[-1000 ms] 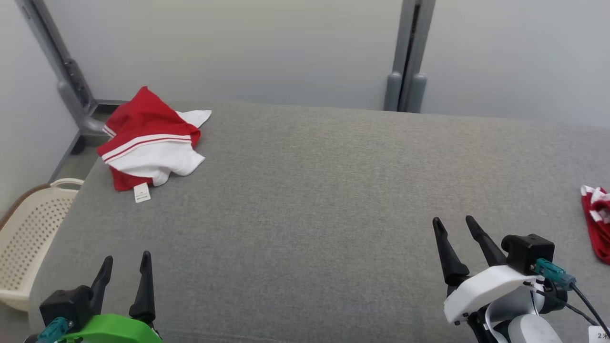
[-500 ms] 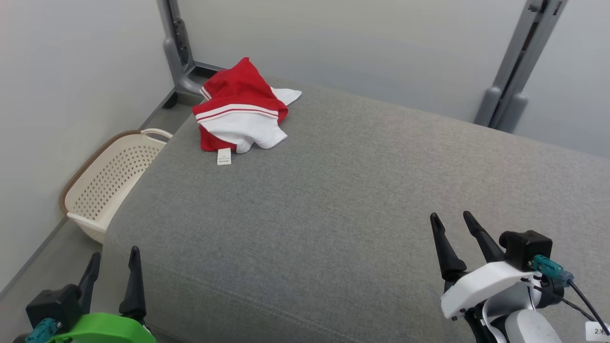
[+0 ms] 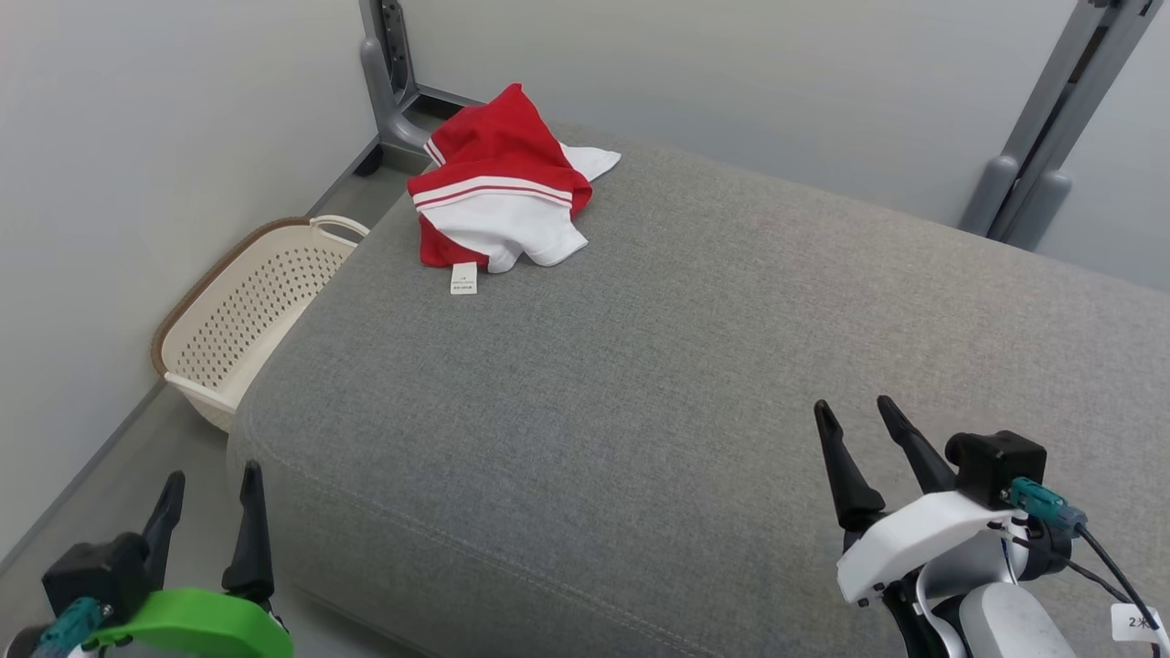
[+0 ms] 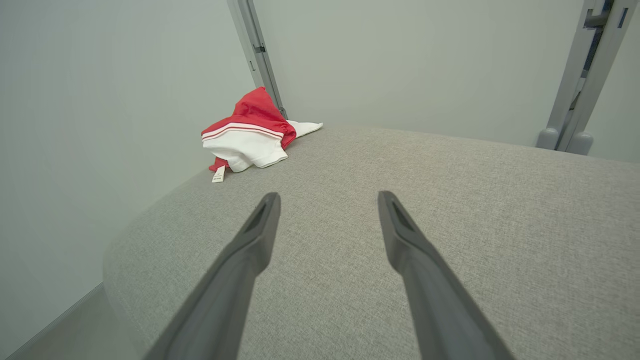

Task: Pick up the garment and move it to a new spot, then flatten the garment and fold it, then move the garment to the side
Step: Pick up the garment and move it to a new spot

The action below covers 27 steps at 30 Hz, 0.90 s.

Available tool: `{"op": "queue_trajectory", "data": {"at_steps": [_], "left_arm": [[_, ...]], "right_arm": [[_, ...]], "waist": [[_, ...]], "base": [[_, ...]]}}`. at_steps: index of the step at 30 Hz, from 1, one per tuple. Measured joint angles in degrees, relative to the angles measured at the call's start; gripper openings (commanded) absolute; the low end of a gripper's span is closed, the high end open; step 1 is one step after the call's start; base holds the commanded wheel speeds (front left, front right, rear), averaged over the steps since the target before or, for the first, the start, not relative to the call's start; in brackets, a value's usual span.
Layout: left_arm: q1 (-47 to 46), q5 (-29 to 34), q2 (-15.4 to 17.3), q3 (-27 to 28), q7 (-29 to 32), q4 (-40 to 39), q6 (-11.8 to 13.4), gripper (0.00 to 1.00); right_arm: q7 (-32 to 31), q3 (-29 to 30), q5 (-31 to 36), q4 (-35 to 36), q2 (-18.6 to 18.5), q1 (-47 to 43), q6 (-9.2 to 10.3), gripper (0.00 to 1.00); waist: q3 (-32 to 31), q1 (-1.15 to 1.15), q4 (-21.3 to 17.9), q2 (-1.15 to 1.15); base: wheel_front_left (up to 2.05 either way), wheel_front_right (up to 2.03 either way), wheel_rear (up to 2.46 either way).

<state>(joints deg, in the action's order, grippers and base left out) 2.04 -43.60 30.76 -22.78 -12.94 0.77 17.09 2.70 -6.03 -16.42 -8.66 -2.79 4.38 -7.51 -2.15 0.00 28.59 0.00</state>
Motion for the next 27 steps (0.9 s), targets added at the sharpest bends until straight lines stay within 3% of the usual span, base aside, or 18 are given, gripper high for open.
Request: {"op": "queue_trajectory", "data": {"at_steps": [7, 14, 27], "left_arm": [[-6.7, 2.0, 3.4, -1.6, 5.0, -1.1, -1.5, 1.0], [-19.6, 3.2, 8.0, -1.7, 12.8, -1.6, -5.8, 1.0], [-44.0, 1.2, 11.8, -0.7, 24.4, 15.0, -14.7, 1.0]], "right_arm": [[0.4, 0.9, 0.0, 0.0, 0.0, -0.7, 0.0, 1.0], [-0.5, 0.5, 1.0, 0.9, 0.0, -0.5, 0.0, 1.0], [-3.7, -0.9, 5.4, 7.1, 0.0, 5.0, 0.01, 1.0]], "waist": [[-0.7, 0.0, -0.9, 0.0], [0.4, 0.0, -5.0, 0.0], [8.8, 0.0, -14.5, 0.0]], "base": [[0.0, 0.0, 0.0], [0.0, 0.0, 0.0], [0.0, 0.0, 0.0]]}}
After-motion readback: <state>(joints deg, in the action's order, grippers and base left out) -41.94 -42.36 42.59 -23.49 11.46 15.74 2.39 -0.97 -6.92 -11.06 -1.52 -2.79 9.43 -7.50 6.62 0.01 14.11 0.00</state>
